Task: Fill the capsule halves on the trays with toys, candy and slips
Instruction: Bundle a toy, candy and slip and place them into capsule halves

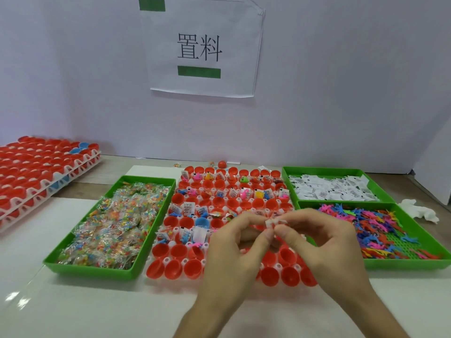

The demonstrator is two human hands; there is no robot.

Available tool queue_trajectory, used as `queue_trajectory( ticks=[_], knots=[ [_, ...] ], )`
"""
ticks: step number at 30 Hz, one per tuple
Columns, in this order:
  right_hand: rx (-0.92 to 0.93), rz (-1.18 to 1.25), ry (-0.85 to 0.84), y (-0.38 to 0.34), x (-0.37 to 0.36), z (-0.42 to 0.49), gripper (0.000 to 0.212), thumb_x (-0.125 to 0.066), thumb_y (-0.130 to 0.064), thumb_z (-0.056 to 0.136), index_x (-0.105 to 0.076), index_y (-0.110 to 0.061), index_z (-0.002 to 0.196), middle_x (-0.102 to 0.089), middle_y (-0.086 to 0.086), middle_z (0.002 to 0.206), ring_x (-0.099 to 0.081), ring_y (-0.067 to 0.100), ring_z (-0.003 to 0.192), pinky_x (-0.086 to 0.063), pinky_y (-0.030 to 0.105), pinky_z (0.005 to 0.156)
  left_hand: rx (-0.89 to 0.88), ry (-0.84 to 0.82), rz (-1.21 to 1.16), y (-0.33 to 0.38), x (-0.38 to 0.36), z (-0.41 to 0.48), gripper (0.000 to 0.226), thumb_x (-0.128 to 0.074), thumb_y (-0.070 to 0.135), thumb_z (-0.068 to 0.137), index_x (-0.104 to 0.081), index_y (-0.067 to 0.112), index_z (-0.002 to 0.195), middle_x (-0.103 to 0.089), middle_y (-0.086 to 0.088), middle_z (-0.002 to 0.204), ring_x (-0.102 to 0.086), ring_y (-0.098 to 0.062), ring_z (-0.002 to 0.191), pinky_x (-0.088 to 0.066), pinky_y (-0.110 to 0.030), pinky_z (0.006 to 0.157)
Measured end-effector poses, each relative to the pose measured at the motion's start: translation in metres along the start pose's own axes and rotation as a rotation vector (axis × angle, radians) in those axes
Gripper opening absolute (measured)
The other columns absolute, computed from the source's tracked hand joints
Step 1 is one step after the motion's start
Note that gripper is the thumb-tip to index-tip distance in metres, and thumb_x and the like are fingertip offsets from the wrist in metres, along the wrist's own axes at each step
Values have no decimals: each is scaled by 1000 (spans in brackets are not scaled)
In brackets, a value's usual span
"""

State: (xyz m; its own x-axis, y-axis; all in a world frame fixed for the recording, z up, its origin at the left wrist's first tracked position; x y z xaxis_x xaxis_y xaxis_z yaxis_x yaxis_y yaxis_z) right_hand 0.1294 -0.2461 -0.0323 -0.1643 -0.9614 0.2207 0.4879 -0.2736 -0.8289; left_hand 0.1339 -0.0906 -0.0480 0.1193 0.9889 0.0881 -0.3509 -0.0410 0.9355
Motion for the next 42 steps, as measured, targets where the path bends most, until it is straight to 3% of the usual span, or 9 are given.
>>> queue_trajectory(
  ticks=[2, 7, 10, 13, 16, 20, 30, 36, 42],
  knots=[
    [-4, -63, -14, 0, 1, 10, 9, -77, -33, 77, -78, -32, 86, -76, -11, 82, -73, 11, 79, -56, 18, 71, -20, 18, 77, 4, 19, 6, 21, -68, 8, 92, -68, 24, 105, -77, 6, 80, -75, -10, 77, -60, -23, 74],
    [18, -389, -196, 9, -20, 27, 12, -83, -18, 78, -79, -29, 80, -72, -21, 77, -67, -1, 78, -50, 8, 70, -54, 264, 297, 9, 104, 19, 22, -64, 2, 93, -72, 23, 93, -76, 9, 76, -73, -7, 75, -56, -15, 70],
    [18, -489, -323, 18, -38, 32, 4, -81, -22, 82, -80, -26, 83, -71, -19, 75, -65, -2, 79, -53, 14, 71, 24, 364, 624, -2, 156, 29, 19, -67, 11, 92, -72, 29, 91, -73, 14, 85, -67, -4, 81, -55, -25, 72],
    [18, -541, -381, 23, -53, 37, 4, -78, -26, 85, -80, -28, 87, -71, -19, 77, -63, -3, 78, -52, 13, 70, 202, 376, 882, -22, 194, 32, 11, -69, 19, 92, -75, 28, 95, -68, 5, 97, -59, -14, 87, -45, -35, 75],
    [6, -592, -438, 27, -67, 40, 5, -76, -28, 87, -80, -28, 91, -71, -18, 81, -62, -3, 74, -48, 11, 68, 308, 330, 877, -38, 207, 30, 9, -73, 22, 89, -72, 31, 90, -69, -1, 94, -59, -12, 78, -44, -33, 69],
    [-30, -695, -511, 34, -74, 43, 8, -76, -30, 87, -79, -26, 93, -71, -16, 82, -62, -2, 72, -41, 8, 66, 261, 335, 916, -47, 205, 27, 9, -77, 21, 85, -76, 24, 94, -66, -2, 95, -58, -17, 82, -41, -33, 73],
    [-101, -787, -586, 42, -85, 51, 6, -80, -31, 84, -76, -26, 85, -66, -15, 78, -61, 2, 71, -48, 12, 66, 242, 325, 947, -51, 207, 27, 13, -79, 18, 84, -77, 22, 97, -59, 1, 97, -56, -21, 90, -48, -40, 83],
    [-163, -690, -584, 47, -77, 51, 23, -83, -39, 79, -73, -33, 99, -68, -15, 75, -65, 1, 69, -51, 14, 62, 228, 345, 936, -52, 208, 25, 15, -79, 15, 83, -78, 20, 96, -59, 0, 94, -55, -21, 89, -47, -40, 82],
    [-114, -669, -547, 46, -73, 52, 5, -77, -33, 87, -74, -32, 82, -67, -18, 73, -61, -8, 78, -47, 11, 60, 210, 356, 922, -53, 208, 26, 12, -79, 15, 83, -77, 20, 93, -62, -1, 92, -56, -21, 86, -43, -36, 77]
  ],
)
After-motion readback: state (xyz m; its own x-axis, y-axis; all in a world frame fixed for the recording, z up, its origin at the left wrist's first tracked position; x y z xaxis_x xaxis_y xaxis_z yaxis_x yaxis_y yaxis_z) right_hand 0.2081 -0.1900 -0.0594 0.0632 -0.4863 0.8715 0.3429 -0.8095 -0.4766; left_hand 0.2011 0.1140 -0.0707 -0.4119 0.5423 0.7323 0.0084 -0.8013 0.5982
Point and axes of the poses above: each hand's wrist, its own z-axis towards the middle knuckle, its own x-axis out of the back of the hand, y = z × x, the point moved 4 cm from there along z, towards the middle knuckle
